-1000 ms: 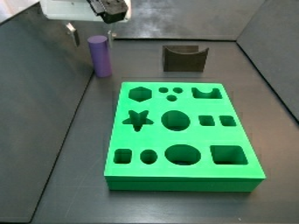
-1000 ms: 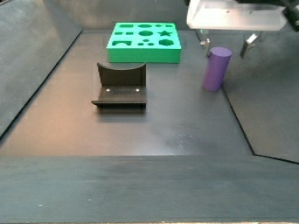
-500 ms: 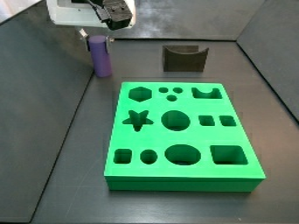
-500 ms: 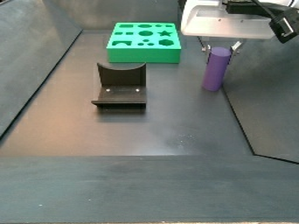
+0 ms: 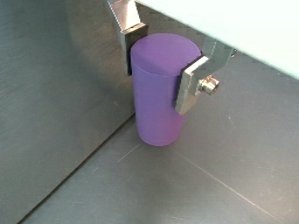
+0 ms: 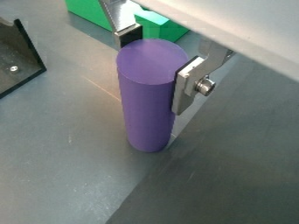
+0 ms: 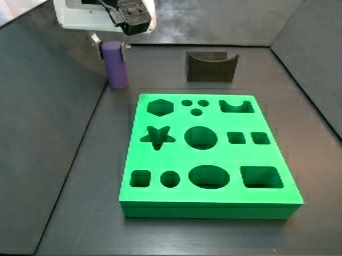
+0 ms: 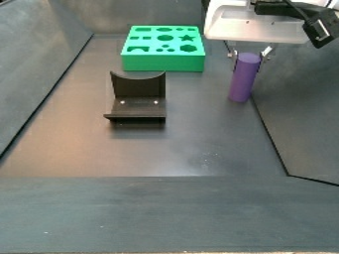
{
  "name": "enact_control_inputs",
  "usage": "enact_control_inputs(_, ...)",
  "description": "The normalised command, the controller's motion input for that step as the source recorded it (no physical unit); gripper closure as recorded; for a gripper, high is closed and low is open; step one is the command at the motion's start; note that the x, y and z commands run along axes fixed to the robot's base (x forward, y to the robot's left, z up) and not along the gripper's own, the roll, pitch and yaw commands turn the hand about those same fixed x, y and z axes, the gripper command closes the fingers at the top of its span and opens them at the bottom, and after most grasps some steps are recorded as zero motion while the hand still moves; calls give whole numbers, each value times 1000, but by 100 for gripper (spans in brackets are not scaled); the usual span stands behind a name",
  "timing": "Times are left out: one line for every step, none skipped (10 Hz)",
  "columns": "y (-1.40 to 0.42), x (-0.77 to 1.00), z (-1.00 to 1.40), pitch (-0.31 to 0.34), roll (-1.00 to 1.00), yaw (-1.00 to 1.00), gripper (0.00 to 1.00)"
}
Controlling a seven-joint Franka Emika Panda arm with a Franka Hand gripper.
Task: Pick up the round object. Move up. Move to above the board. Insert the round object.
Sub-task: Pick up the round object, then move up.
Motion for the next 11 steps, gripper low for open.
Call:
enact_control_inputs(0,0,0,0,0,0,100)
enact_control_inputs(0,0,0,0,0,0,100)
enact_control_inputs(0,0,0,0,0,0,100)
enact_control_inputs(0,0,0,0,0,0,100)
enact_control_inputs(0,0,0,0,0,0,100)
enact_control_inputs(0,0,833,0,0,0,100)
enact_control_inputs(47,-6,825,7,1,-41,100)
enact_control_inputs(45,-32,768,36,-11,-42,100)
enact_control_inputs(19,-25,667,46,-38,-37,100)
enact_control_inputs(4,-23,569,47,-64,-30,100)
enact_control_inputs(-3,-24,465,46,-90,-20,100)
